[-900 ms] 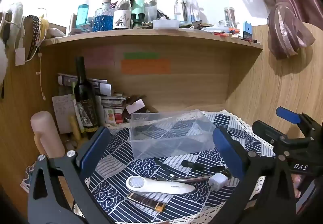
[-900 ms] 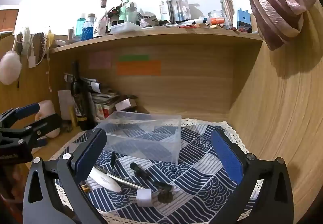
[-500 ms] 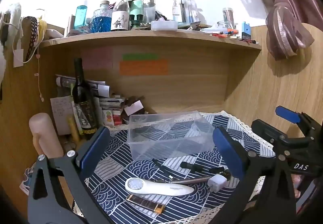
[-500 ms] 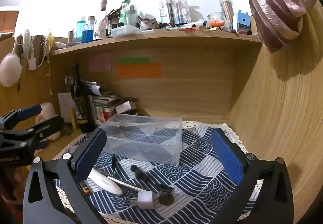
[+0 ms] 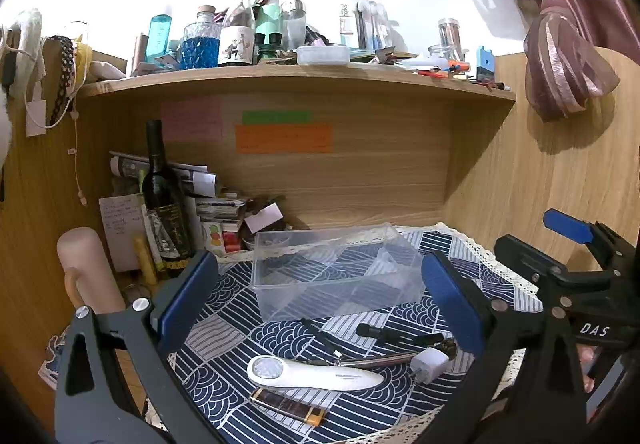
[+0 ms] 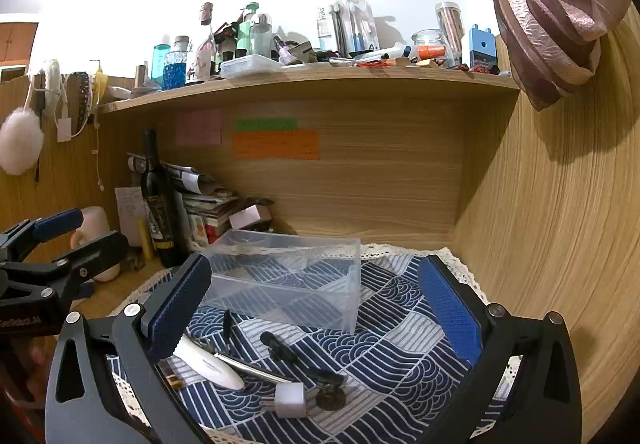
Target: Organize rigid objects
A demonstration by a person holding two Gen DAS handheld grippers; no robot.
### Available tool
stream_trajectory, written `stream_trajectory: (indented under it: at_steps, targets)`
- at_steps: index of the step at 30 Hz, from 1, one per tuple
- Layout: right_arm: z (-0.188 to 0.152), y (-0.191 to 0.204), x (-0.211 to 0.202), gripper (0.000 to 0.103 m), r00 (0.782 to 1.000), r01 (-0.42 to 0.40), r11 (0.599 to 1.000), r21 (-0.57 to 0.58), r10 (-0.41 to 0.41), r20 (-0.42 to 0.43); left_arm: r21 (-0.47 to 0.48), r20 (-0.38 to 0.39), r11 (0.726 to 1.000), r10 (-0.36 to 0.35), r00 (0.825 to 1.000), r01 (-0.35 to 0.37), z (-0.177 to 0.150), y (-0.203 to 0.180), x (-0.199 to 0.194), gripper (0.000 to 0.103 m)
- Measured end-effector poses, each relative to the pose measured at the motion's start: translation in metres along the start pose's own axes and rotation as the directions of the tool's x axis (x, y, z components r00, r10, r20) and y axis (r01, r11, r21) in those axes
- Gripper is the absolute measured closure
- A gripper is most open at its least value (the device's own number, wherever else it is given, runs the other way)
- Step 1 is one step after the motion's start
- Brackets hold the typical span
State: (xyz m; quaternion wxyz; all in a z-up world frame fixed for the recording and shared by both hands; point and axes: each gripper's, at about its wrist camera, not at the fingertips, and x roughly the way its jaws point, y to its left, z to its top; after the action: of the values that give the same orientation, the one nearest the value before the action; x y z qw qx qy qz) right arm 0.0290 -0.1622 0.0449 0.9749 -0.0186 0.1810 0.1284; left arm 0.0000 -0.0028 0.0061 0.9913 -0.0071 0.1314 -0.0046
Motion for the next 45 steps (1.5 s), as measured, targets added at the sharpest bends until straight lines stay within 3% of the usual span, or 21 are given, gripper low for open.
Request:
stream_trajectory:
  at_steps: [45]
  targets:
    - [-0.0010, 0.0018, 0.0039, 0.000, 1.000, -0.008, 1.000, 0.010, 0.008, 0.011, 0.005, -0.005, 1.000, -0.019, 1.000, 0.019, -0.0022, -0.0004, 0.0084, 0.000]
